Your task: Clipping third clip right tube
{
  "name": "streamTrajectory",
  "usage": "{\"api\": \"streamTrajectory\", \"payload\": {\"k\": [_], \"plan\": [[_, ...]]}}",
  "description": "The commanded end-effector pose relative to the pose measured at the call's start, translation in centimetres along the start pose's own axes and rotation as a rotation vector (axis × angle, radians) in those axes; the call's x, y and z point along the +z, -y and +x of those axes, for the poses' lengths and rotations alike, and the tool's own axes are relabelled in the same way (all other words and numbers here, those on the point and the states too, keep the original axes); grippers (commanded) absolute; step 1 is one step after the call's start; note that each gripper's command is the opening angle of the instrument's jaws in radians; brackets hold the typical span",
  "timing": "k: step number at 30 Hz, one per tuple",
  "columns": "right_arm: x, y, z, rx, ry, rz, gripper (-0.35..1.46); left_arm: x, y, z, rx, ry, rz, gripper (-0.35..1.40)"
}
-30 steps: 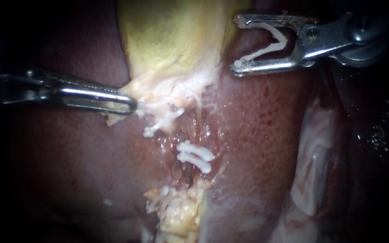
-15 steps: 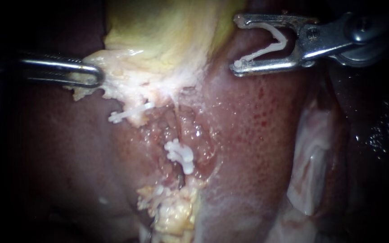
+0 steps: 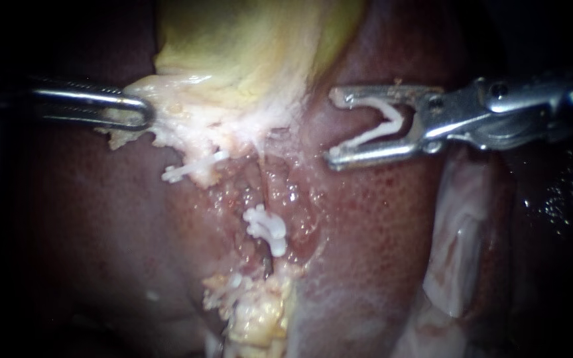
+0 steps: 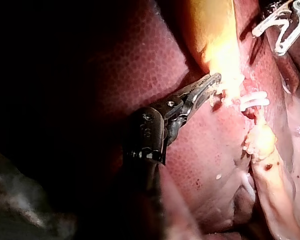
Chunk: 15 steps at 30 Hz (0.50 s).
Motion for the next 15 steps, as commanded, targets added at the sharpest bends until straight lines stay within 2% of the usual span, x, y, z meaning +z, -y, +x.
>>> {"api": "streamTrajectory", "payload": {"k": [1,7,12,15], "plan": [[0.05,0.02,-0.05,0.025,-0.001,0.012,0.46,0.00,0.00,0.00,0.000,0.000,0.000,-0.35],[0.38,0.06,-0.32,0.147,-0.005,0.068,0.46,0.00,0.00,0.00,0.000,0.000,0.000,-0.35],[0.61,-0.01,-0.43,0.223,-0.033,0.095,0.45,0.00,0.00,0.00,0.000,0.000,0.000,-0.35],[0.74,-0.08,-0.47,0.261,-0.030,0.093,0.45,0.00,0.00,0.00,0.000,0.000,0.000,-0.35]]}}
